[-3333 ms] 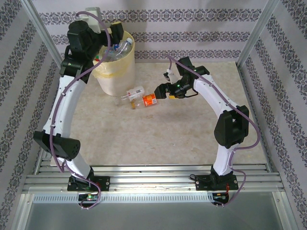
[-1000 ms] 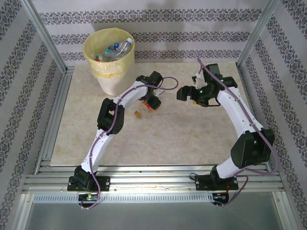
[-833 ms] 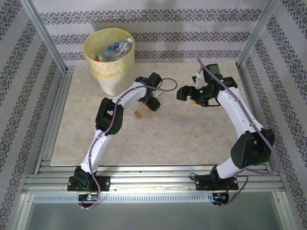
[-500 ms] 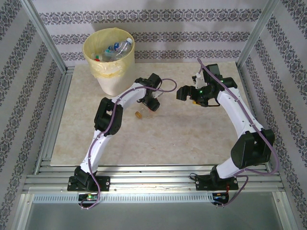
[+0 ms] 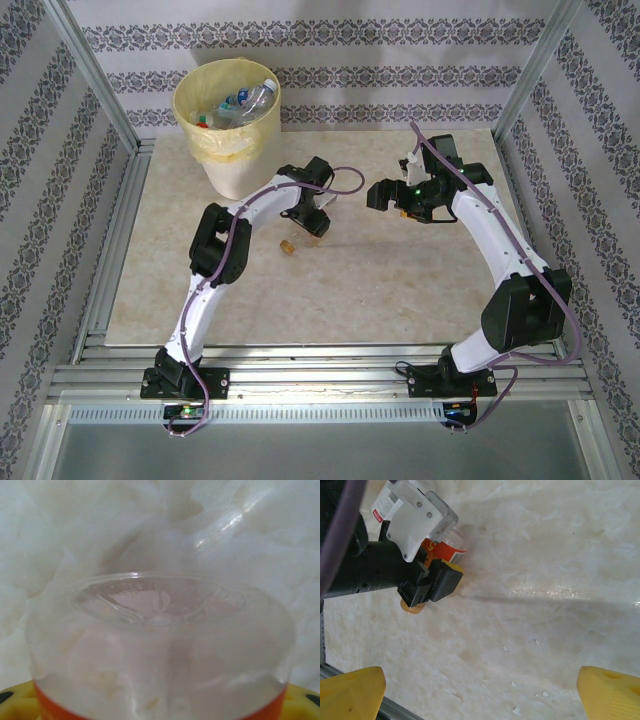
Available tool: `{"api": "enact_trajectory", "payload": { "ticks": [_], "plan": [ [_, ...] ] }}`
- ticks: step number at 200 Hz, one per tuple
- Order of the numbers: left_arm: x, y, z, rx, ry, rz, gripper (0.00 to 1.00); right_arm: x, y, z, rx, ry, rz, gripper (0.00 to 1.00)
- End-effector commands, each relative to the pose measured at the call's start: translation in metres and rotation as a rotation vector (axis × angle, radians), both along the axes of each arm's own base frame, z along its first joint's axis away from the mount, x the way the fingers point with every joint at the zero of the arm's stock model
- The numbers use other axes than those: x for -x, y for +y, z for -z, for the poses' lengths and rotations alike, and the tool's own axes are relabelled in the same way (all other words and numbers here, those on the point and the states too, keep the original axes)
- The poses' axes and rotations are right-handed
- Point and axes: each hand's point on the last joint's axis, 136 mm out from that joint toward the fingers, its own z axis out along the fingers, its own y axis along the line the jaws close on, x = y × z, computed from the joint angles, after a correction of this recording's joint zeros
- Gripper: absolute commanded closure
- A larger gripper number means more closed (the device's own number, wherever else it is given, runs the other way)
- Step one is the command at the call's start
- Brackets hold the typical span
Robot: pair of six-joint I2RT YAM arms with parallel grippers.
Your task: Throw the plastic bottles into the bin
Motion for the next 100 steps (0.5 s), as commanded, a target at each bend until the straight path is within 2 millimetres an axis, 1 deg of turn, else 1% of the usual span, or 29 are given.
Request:
{"api": "enact_trajectory", "payload": {
  "ticks": [1,57,100],
  "plan": [
    [0.002,-0.008,-0.036,0.058,-0.043,-0.017,0.68,0.004,0.007,-0.006,-0.023,-0.019,-0.024,0.02],
    [-0.004,-0.019,-0.07,0.16,-0.113,-0.045,0.7,0.003,0.008,-0.006,-0.027,-0.023,-0.033,0.02],
    [-0.009,-0.036,-0.115,0.301,-0.192,-0.056,0.73,0.004,0.008,-0.005,-0.026,-0.025,-0.034,0.02]
  ]
}}
